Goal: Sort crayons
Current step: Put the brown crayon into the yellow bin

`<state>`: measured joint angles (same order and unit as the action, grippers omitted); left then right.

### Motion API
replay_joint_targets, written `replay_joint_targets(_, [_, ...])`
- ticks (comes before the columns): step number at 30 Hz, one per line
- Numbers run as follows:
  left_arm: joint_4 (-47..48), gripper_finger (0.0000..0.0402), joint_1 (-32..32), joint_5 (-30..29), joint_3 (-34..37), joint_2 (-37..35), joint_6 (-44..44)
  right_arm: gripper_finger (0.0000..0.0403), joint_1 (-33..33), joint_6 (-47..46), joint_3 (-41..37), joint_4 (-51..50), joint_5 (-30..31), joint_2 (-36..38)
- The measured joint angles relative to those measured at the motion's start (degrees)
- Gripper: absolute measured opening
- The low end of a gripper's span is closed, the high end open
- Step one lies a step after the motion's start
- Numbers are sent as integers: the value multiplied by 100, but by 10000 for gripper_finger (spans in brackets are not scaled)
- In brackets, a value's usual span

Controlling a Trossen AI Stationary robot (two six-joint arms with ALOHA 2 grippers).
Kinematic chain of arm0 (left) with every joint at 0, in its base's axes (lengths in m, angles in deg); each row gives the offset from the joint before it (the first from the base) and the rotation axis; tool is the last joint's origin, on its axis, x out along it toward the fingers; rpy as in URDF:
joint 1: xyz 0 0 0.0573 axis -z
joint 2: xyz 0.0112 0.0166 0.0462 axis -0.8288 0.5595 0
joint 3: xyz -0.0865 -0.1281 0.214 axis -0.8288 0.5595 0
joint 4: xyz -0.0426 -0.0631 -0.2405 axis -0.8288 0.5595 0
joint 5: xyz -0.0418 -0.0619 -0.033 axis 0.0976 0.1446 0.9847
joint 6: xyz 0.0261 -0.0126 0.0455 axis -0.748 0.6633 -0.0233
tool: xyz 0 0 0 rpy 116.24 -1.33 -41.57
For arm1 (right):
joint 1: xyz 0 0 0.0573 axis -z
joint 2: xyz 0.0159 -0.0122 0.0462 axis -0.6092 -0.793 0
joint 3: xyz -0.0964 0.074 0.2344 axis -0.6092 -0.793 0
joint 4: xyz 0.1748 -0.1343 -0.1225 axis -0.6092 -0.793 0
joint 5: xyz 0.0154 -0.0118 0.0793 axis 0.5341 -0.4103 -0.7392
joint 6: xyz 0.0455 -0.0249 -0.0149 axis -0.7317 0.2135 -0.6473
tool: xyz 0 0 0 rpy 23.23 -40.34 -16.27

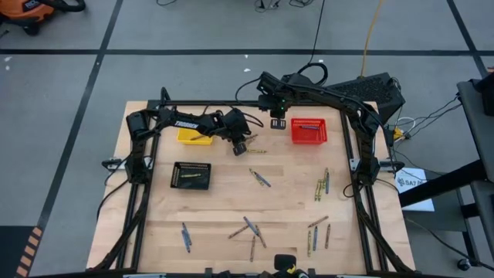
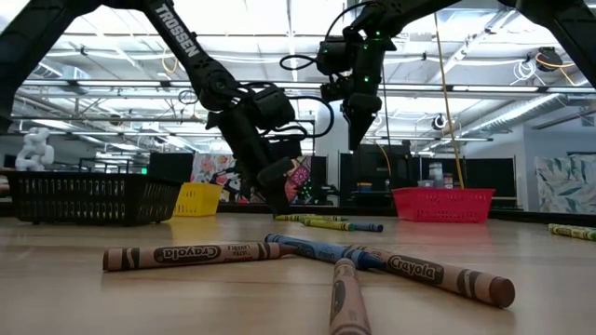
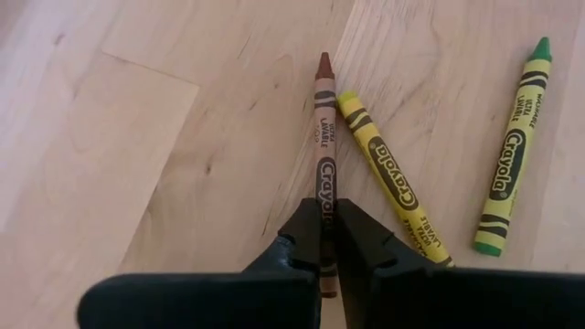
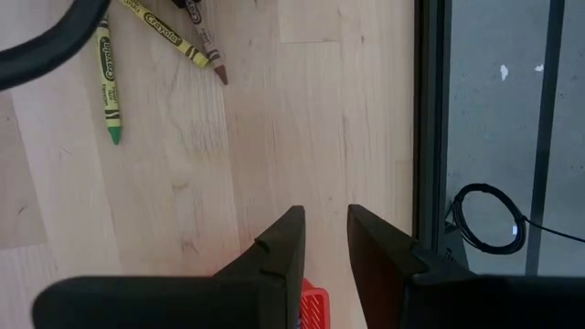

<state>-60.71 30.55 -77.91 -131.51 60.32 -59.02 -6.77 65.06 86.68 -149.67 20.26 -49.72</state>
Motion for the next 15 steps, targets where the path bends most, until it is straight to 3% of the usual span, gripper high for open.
replay_joint_targets(15, [483,9,-6,-559,33,-675,-316,73,0,-2,0,0,0,0])
